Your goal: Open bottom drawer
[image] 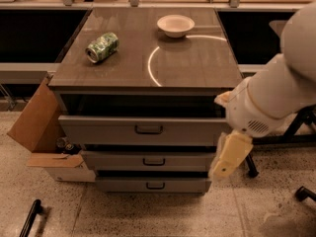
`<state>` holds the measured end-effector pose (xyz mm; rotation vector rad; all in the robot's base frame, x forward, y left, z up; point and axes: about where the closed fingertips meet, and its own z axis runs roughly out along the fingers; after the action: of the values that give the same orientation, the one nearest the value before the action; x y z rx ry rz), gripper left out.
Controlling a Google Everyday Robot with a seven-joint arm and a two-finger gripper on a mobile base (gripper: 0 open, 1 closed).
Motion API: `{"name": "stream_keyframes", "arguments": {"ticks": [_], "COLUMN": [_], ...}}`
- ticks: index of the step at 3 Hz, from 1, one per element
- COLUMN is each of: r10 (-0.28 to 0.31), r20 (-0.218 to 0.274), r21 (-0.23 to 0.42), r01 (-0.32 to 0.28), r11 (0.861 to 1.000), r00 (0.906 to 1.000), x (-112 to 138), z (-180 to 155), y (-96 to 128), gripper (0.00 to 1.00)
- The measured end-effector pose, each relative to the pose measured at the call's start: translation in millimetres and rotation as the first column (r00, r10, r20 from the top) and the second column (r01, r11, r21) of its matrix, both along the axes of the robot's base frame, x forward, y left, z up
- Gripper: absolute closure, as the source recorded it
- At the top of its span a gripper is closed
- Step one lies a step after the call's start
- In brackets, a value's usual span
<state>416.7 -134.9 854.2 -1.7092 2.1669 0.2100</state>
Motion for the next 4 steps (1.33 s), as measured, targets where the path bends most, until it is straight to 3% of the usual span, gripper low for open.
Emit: {"name": "stream_keyframes", "arguments": {"ticks": [1, 2, 3, 4], "r10": [0.091, 0.152, 0.152, 0.134], "r20": [-0.033, -0.075, -0.075, -0.082], "r21": [0.131, 0.174, 0.174, 0.138], "r01": [-0.086, -0.138, -0.138, -0.122], "r11": [0.988, 0.975, 0.975, 0.983], "r00": [0.9953, 0.9854, 0.9854, 0.9875], "x": [-28, -54, -54, -47], "z": [-69, -120, -120, -149], "y": [77, 119, 119, 116], "gripper": [0.00, 0.00, 0.00, 0.00]}}
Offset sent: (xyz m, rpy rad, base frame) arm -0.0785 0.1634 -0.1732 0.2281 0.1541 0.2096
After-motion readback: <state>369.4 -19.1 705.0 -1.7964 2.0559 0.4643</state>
